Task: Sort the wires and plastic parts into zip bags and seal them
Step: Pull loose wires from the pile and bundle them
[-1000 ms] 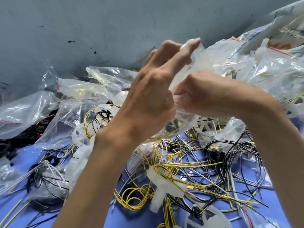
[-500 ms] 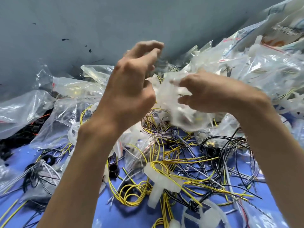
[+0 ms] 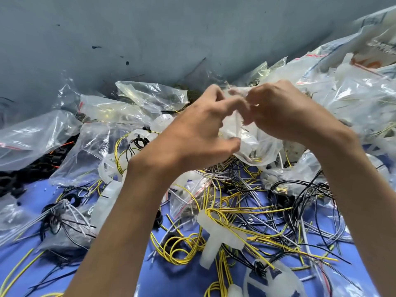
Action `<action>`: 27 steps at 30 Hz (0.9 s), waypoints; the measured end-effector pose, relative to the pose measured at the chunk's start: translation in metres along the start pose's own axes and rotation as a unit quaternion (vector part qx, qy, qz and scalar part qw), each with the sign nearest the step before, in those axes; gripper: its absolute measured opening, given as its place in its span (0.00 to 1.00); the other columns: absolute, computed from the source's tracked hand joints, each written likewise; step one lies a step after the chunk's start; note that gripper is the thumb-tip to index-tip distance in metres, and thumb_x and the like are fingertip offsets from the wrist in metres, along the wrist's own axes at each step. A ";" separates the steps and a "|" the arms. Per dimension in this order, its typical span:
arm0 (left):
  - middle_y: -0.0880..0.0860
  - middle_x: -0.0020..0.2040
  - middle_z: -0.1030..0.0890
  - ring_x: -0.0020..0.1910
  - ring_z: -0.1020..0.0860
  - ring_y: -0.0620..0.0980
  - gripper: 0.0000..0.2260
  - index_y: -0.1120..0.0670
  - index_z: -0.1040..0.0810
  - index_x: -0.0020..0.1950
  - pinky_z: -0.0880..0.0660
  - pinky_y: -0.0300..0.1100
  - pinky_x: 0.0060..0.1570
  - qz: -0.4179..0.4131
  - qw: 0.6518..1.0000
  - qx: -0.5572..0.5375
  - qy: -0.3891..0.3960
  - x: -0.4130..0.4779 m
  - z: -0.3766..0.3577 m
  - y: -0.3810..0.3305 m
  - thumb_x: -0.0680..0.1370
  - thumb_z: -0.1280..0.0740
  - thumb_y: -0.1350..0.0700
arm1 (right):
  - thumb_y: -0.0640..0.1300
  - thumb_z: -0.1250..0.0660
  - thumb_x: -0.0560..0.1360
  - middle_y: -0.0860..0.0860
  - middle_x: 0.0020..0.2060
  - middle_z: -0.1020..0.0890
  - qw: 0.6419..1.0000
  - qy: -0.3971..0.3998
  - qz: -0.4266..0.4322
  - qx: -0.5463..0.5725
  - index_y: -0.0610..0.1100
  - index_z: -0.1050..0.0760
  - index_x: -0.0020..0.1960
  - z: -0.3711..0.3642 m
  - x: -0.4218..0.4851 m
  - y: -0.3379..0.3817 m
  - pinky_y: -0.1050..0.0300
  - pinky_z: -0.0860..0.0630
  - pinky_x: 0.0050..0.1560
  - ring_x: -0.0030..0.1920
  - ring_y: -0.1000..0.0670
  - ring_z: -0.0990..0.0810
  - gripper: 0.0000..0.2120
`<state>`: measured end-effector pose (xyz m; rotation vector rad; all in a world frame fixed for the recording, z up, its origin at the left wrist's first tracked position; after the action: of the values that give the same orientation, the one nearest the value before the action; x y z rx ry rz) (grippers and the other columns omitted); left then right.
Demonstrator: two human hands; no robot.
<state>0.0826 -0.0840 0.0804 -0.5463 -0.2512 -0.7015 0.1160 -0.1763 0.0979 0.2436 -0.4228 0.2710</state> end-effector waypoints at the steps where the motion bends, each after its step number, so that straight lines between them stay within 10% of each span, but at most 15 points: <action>1: 0.49 0.51 0.32 0.48 0.27 0.46 0.12 0.40 0.24 0.54 0.27 0.42 0.52 0.020 0.999 0.019 0.033 -0.001 -0.007 0.007 0.73 0.31 0.52 | 0.41 0.41 0.75 0.40 0.43 0.19 1.000 -0.001 -0.007 0.003 0.43 0.22 0.50 0.000 0.001 -0.002 0.45 0.22 0.47 0.43 0.37 0.21 0.09; 5: 0.48 0.55 0.32 0.53 0.25 0.46 0.15 0.37 0.26 0.60 0.28 0.42 0.56 0.058 0.981 0.048 0.179 -0.010 -0.036 0.015 0.75 0.32 0.51 | 0.44 0.40 0.75 0.40 0.48 0.18 1.000 -0.007 -0.014 0.019 0.39 0.23 0.52 0.000 0.001 -0.005 0.46 0.22 0.49 0.47 0.37 0.20 0.12; 8: 0.46 0.53 0.31 0.51 0.24 0.41 0.11 0.38 0.24 0.56 0.30 0.31 0.50 0.007 0.989 -0.014 0.147 -0.008 -0.027 -0.013 0.75 0.33 0.50 | 0.45 0.39 0.73 0.43 0.50 0.18 0.999 -0.006 -0.006 0.032 0.39 0.23 0.47 0.003 0.000 -0.002 0.46 0.23 0.48 0.48 0.39 0.21 0.11; 18: 0.49 0.61 0.35 0.57 0.27 0.51 0.22 0.44 0.37 0.72 0.32 0.48 0.59 0.127 0.952 0.190 0.205 -0.015 -0.047 0.028 0.79 0.38 0.45 | 0.46 0.40 0.74 0.54 0.34 0.17 0.998 -0.039 0.017 0.053 0.38 0.25 0.52 0.009 0.000 0.006 0.49 0.22 0.46 0.46 0.45 0.20 0.14; 23: 0.48 0.57 0.25 0.53 0.24 0.50 0.16 0.50 0.27 0.64 0.27 0.49 0.55 0.094 0.974 0.191 0.082 -0.004 -0.024 0.027 0.77 0.34 0.54 | 0.45 0.36 0.75 0.50 0.43 0.15 0.994 -0.085 0.036 0.067 0.38 0.22 0.44 0.025 -0.004 0.005 0.54 0.24 0.46 0.43 0.50 0.20 0.10; 27: 0.48 0.49 0.19 0.49 0.21 0.52 0.08 0.46 0.20 0.52 0.25 0.48 0.50 0.088 0.982 0.157 -0.053 0.000 0.005 0.023 0.74 0.29 0.52 | 0.55 0.31 0.71 0.50 0.65 0.26 0.991 -0.032 0.078 0.106 0.44 0.25 0.65 0.026 -0.006 0.007 0.65 0.34 0.62 0.61 0.55 0.27 0.25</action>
<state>0.0976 -0.0660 0.0755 -0.3003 -0.3996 -0.4490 0.0987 -0.1790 0.1197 0.4296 -0.4786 0.4641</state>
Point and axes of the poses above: each hand's wrist, its own x-axis towards the middle knuckle, its own z-axis out of the back of the hand, y = z × x, the point moved 10 cm from there along x, towards the middle knuckle
